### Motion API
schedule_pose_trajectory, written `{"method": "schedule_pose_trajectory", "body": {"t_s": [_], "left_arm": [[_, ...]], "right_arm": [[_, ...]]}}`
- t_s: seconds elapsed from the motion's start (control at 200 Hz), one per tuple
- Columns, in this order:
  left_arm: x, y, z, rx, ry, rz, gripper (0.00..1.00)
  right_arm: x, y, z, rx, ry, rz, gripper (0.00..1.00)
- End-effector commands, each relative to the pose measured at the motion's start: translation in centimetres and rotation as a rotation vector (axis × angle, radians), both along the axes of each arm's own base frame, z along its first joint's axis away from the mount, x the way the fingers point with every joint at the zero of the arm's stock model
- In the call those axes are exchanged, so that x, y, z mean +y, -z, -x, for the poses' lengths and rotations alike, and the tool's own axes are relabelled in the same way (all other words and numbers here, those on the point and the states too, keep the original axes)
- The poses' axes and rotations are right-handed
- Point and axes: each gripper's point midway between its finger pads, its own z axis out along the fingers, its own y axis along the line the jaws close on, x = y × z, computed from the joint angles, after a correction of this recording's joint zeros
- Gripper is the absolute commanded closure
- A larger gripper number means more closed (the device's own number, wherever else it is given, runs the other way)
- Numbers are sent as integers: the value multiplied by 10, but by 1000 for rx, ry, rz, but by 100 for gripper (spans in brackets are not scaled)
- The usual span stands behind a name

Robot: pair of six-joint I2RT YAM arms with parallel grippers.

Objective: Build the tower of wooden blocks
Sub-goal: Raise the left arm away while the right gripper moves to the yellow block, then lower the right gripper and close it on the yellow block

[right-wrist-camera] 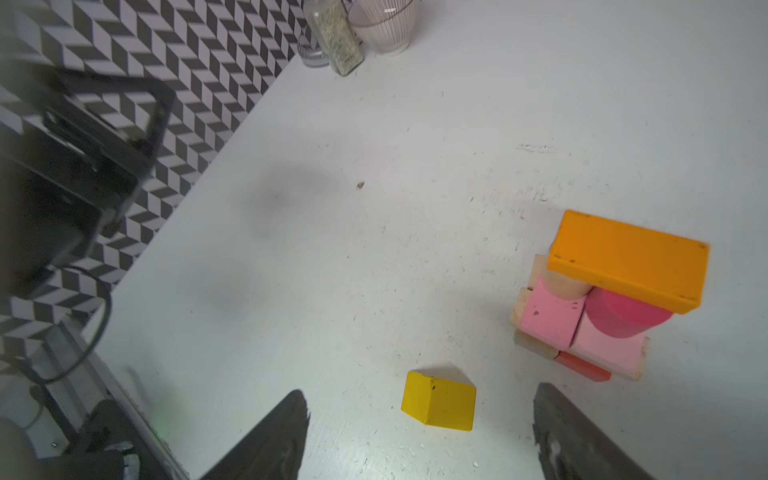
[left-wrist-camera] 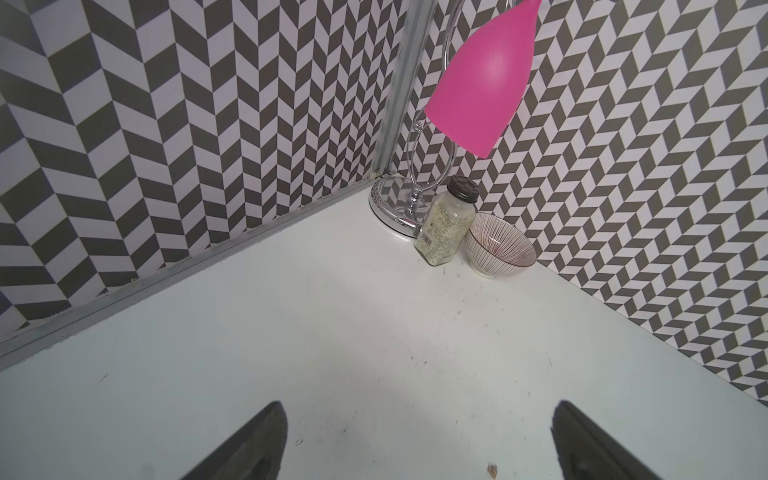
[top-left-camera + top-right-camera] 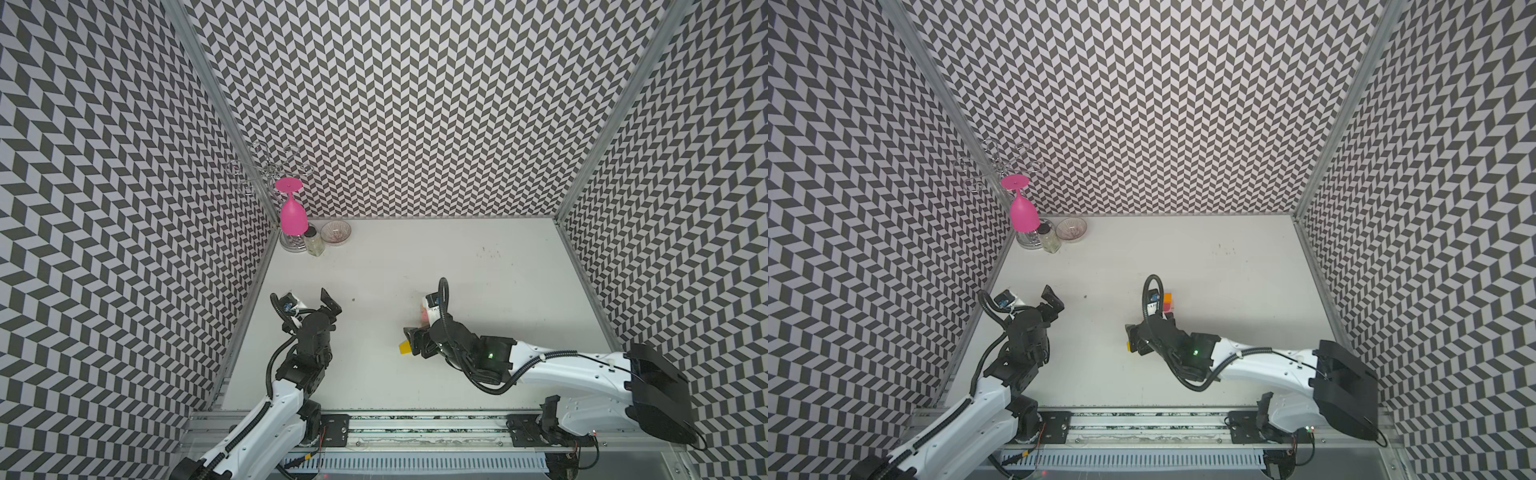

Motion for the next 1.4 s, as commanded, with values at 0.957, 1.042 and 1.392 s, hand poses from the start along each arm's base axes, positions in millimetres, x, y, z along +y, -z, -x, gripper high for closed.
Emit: {"method": "schedule_pose_trajectory", "body": {"t_s": [0.957, 1.042, 1.392], "left_arm": [[0, 2, 0, 7, 2, 24, 1], [-1, 2, -1, 7, 1, 23, 1], [-2, 3, -3, 14, 4, 19, 2]], "right_arm": [[66, 97, 9, 14, -456, 206, 7], [61, 97, 13, 20, -459, 206, 11], [57, 94, 35, 12, -473, 199, 24]]}}
